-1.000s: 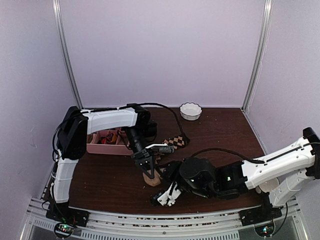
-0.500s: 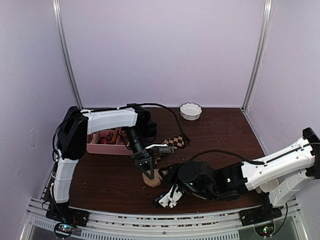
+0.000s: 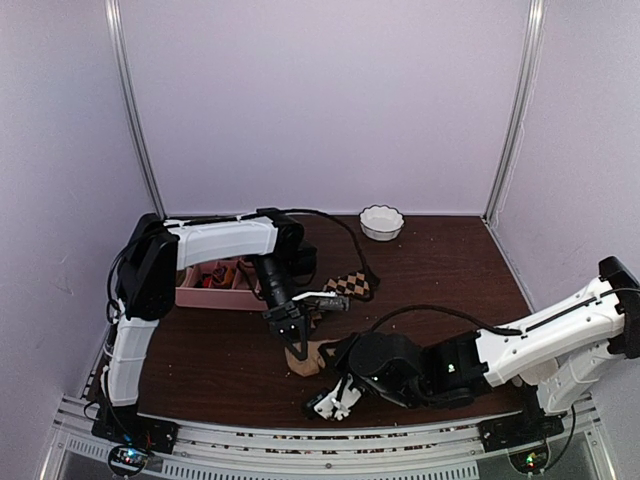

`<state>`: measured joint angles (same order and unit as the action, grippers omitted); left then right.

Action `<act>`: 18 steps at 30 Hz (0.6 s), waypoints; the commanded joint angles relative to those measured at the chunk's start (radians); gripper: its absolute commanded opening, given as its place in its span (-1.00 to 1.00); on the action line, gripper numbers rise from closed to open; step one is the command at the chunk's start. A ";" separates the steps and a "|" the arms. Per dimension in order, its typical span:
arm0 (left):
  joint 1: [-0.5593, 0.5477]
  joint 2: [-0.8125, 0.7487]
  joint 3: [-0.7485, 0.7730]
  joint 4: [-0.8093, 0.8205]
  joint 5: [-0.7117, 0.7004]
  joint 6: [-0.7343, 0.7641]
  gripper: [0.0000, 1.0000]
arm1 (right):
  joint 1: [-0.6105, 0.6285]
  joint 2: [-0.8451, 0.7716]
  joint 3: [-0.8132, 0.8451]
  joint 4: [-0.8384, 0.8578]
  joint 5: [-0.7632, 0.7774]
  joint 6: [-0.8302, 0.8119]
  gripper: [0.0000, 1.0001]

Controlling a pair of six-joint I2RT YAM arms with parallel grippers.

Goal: Roll the socks
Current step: Roll the sock at the center of the board.

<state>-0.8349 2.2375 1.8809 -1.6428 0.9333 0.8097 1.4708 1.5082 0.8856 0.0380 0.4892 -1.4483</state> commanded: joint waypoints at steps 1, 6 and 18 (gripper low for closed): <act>0.005 -0.006 0.084 -0.012 -0.042 -0.024 0.18 | 0.008 0.026 0.058 -0.071 0.037 0.184 -1.00; 0.020 -0.096 0.107 0.107 -0.132 -0.098 0.50 | -0.006 0.041 0.099 -0.098 0.037 0.452 -1.00; 0.019 -0.317 -0.015 0.245 -0.249 -0.095 0.45 | -0.082 0.003 0.118 -0.056 -0.086 0.927 -1.00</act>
<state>-0.8188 1.9312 1.8999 -1.4181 0.7242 0.7071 1.4048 1.5440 1.0019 -0.0486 0.4580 -0.6933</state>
